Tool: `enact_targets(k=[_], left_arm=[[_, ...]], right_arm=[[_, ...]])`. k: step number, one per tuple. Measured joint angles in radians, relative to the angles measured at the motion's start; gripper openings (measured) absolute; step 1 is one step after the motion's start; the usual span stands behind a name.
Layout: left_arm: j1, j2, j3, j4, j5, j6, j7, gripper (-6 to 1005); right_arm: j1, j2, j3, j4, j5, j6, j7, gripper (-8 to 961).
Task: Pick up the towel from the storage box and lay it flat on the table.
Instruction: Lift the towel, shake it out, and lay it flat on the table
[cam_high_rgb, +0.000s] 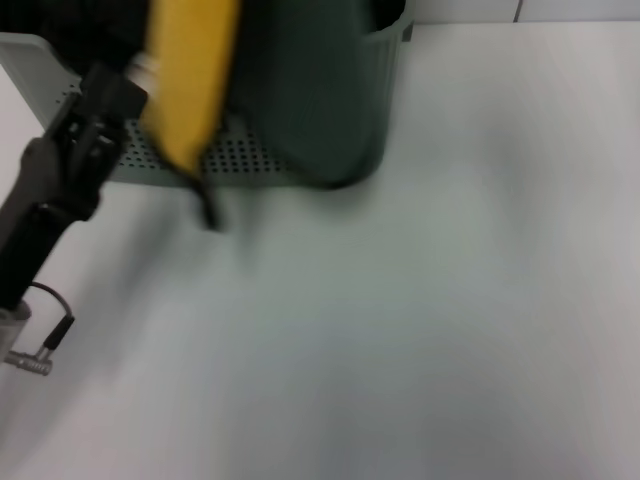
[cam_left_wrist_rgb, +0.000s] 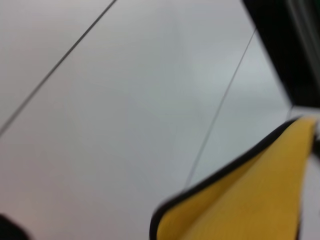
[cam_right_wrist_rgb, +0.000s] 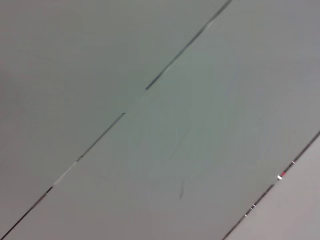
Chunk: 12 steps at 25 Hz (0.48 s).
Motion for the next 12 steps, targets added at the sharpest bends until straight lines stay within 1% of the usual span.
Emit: enact_targets(k=[1,3,8,10,12], left_arm=[[0.000,0.000,0.000,0.000,0.000,0.000,0.000,463],[-0.001,-0.002,-0.008,-0.008,-0.012,-0.084,0.095,532],[-0.002,0.002,-0.007,-0.011,-0.025,-0.095,0.112,536],[0.001,0.002,0.000,-0.009,-0.013,-0.086,0.111,538],[-0.001,0.002,0.019,-0.005,0.028,-0.066,0.112,539]], right_arm=[[0.001,0.001,0.002,-0.014,-0.008,0.011,0.006,7],[-0.004,0.001,0.004,-0.038,-0.010,0.039,0.008,7],[-0.028,0.005,0.008,-0.067,-0.004,0.053,0.002,7],[-0.029,0.006,0.015,-0.062,-0.003,0.052,-0.002,7],[-0.029,0.006,0.025,-0.043,0.007,0.056,-0.030,7]])
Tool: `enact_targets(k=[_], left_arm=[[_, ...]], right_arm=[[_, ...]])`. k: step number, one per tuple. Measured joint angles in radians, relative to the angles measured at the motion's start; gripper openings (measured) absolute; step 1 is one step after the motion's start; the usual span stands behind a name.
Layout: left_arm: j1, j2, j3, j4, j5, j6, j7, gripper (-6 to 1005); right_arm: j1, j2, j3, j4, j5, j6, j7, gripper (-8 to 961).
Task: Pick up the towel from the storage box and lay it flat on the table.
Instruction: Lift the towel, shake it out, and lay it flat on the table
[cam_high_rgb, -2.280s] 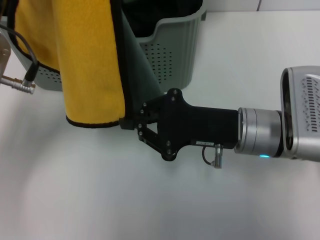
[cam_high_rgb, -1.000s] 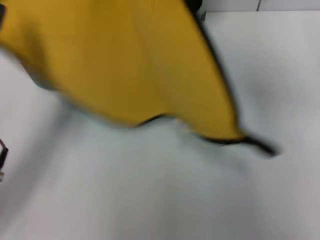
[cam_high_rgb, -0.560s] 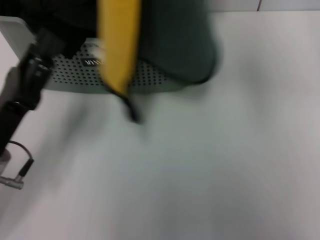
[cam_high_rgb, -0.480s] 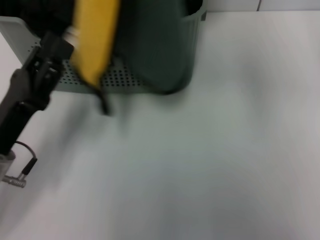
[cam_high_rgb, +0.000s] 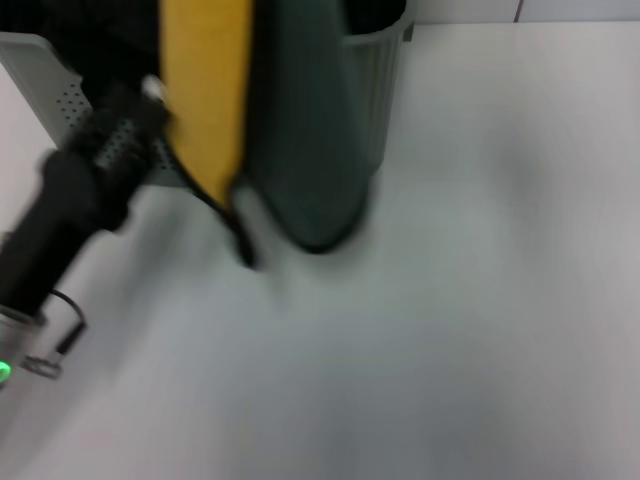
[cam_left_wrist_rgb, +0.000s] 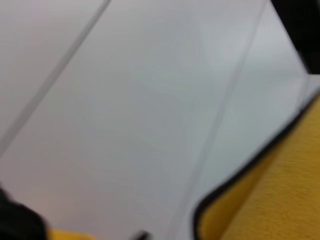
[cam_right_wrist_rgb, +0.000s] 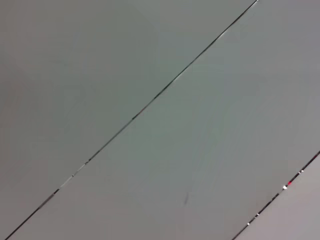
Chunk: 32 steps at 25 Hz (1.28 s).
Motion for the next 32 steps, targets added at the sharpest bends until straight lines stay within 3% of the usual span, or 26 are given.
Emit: enact_targets(k=[5,8,13,19,23,30,32], left_arm=[[-0.036,-0.006,0.096,0.016,0.116,0.069,0.025,534],[-0.059,-0.006,0.166,0.017,0.129,0.116,0.047,533],[-0.055,-0.003,0.199,0.018,0.129,0.165,0.128,533],[-0.044,0.001,0.196,0.018,0.129,0.174,0.162,532],[-0.039,0.003,0.201,0.018,0.161,0.190,0.199,531],[-0.031,0.009,0.198,0.030,0.223,0.240,0.246,530],[-0.027,0.008,0.195,0.033,0.217,0.240,0.247,530]], right_arm=[[0.005,-0.003,0.008,0.053,0.045,0.016,-0.053,8],[0.024,-0.006,0.045,0.100,0.082,0.102,-0.073,8],[0.062,-0.014,0.116,0.156,0.113,0.236,-0.022,8],[0.125,-0.092,0.142,0.201,0.130,0.370,0.086,8],[0.145,-0.110,0.220,0.228,0.132,0.438,0.093,8],[0.159,-0.193,0.257,0.332,0.181,0.472,0.091,8],[0.162,-0.199,0.258,0.340,0.185,0.478,0.091,8]])
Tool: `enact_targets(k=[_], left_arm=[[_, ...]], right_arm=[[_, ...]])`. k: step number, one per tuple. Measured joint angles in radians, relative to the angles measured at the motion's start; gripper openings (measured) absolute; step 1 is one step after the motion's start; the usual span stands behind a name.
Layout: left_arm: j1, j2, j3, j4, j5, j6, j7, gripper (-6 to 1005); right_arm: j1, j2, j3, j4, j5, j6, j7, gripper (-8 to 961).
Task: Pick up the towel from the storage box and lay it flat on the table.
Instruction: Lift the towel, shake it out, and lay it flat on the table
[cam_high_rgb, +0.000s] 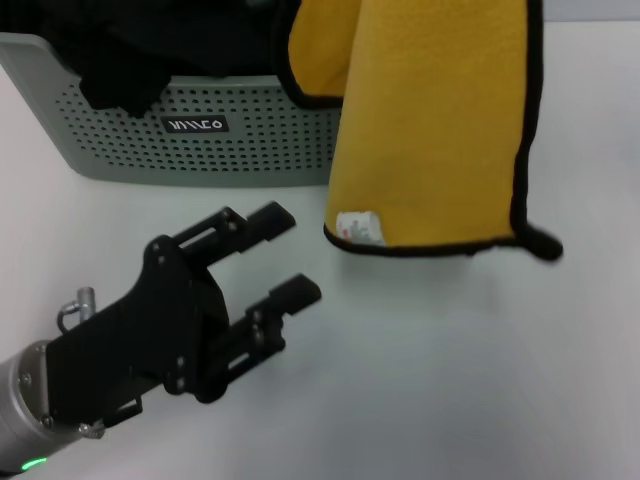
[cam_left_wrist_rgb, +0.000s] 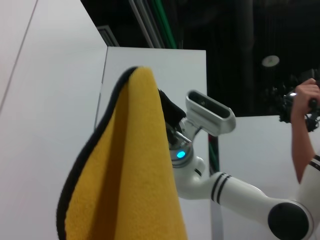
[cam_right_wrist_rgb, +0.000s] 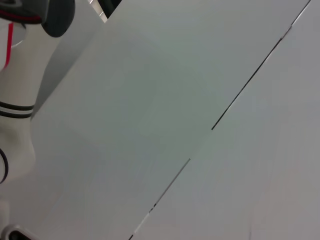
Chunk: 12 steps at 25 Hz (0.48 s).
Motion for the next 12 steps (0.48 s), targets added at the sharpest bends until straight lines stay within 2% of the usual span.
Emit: enact_targets(k=[3,8,12], left_arm=[[0.004,-0.003,-0.004,-0.001,-0.034,-0.001,0.014,529],[-0.013,-0.004,-0.017,-0.012,-0.066,-0.018,0.022,529],[-0.025,-0.004,-0.059,-0.011,-0.068,-0.027,0.054,528]], right_arm=[[0.008,-0.014,-0.001,0.014,0.010,0.019,0.007,8],[0.015,-0.011,-0.011,0.015,0.020,0.041,0.035,9],[0.021,-0.023,-0.059,0.007,0.049,0.057,0.052,9]])
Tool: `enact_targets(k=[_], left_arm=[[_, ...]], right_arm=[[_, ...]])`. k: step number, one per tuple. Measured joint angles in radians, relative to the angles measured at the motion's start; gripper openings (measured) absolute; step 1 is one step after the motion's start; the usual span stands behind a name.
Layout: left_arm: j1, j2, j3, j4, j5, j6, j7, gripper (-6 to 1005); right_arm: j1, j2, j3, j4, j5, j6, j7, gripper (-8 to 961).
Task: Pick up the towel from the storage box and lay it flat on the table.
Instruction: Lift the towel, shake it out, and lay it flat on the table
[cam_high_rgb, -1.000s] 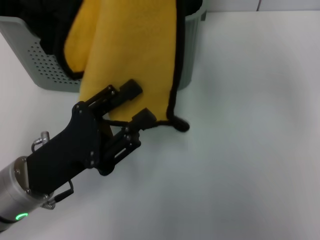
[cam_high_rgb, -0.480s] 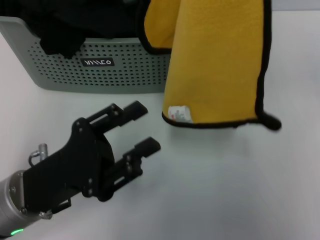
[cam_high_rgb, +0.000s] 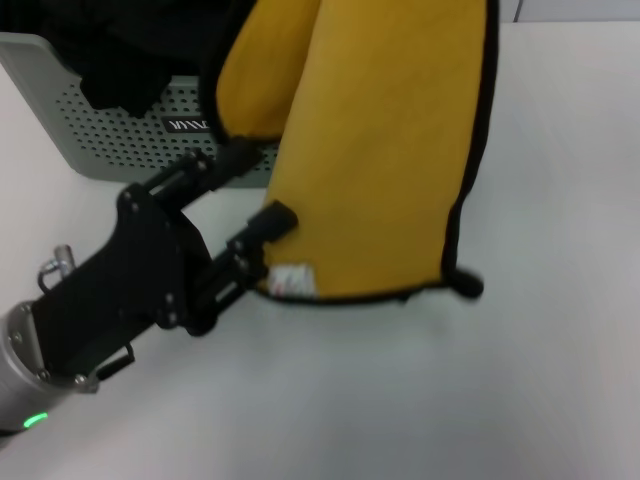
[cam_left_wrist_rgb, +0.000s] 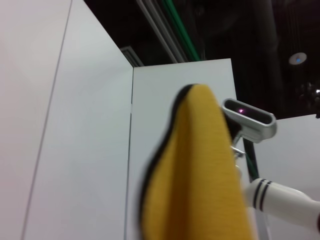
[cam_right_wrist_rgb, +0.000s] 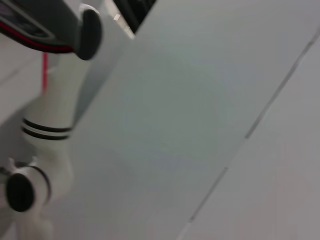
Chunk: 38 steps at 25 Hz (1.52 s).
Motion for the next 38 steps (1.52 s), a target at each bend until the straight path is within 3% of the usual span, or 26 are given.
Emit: enact_targets(k=[7,13,18,23,26,38], left_arm=[[0.028,0.004,-0.113,0.003,-0.001,0.001,0.005,528],[0.035,0.012,-0.123,0.006,0.008,0.002,0.015,527],[-0.004,0.015,-0.118,0.007,0.032,0.003,0.012,527],[-0.059,0.019,-0.117,0.017,0.099,0.009,-0.009,526],[-0.083,0.018,-0.117,0.030,0.124,0.010,-0.021,526],[-0.101,0.004,-0.128,0.034,0.100,-0.050,-0.023,524]], right_arm=[[0.000,-0.046,-0.068,-0.017,0.059,0.008,0.012,9],[0.003,-0.076,-0.070,-0.020,0.078,0.011,0.013,9],[0.012,-0.107,-0.075,-0.021,0.080,0.013,0.012,9],[0.022,-0.158,-0.109,-0.026,0.077,0.018,0.006,9],[0.026,-0.178,-0.123,-0.030,0.064,0.019,0.007,9],[0.027,-0.208,-0.108,-0.056,0.046,0.019,-0.026,10]])
